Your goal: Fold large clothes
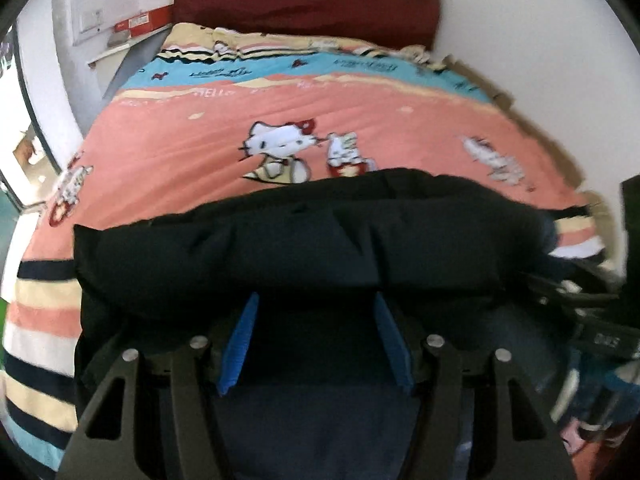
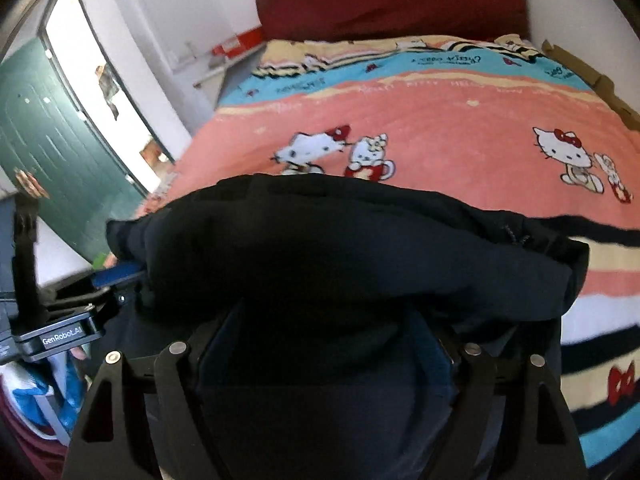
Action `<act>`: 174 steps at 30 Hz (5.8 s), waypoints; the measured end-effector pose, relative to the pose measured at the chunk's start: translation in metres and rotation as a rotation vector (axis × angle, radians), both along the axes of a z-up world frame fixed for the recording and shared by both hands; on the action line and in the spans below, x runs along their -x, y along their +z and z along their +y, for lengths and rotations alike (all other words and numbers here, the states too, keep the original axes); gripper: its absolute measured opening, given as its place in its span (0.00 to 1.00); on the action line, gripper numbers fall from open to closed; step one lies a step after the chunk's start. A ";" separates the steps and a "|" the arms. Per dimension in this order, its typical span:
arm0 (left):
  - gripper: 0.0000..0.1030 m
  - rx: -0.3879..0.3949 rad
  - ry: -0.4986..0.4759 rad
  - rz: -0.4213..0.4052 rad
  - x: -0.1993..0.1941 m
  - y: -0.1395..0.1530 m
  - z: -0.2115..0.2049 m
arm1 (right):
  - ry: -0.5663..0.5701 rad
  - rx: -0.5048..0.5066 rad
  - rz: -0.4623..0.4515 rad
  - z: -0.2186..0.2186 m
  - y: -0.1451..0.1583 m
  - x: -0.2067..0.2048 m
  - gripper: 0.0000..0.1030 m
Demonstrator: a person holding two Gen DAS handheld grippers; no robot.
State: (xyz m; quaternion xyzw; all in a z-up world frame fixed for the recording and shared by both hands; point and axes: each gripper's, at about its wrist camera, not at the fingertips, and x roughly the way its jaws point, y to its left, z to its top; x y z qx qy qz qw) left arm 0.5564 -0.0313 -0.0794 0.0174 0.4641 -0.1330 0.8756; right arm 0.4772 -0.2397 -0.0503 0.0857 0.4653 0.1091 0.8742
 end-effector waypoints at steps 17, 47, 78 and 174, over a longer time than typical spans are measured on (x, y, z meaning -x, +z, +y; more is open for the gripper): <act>0.62 -0.083 0.053 0.096 -0.078 -0.068 -0.011 | -0.030 0.078 0.147 -0.004 -0.071 -0.080 0.88; 0.63 -0.161 0.065 0.035 -0.088 -0.098 -0.022 | -0.035 0.038 0.123 -0.003 -0.116 -0.100 0.90; 0.64 -0.157 0.070 -0.042 -0.032 -0.016 0.011 | -0.031 0.029 0.067 -0.033 -0.045 -0.044 0.92; 0.54 0.494 0.233 0.133 0.154 -0.007 0.260 | -0.209 -0.199 0.048 -0.170 -0.033 0.147 0.97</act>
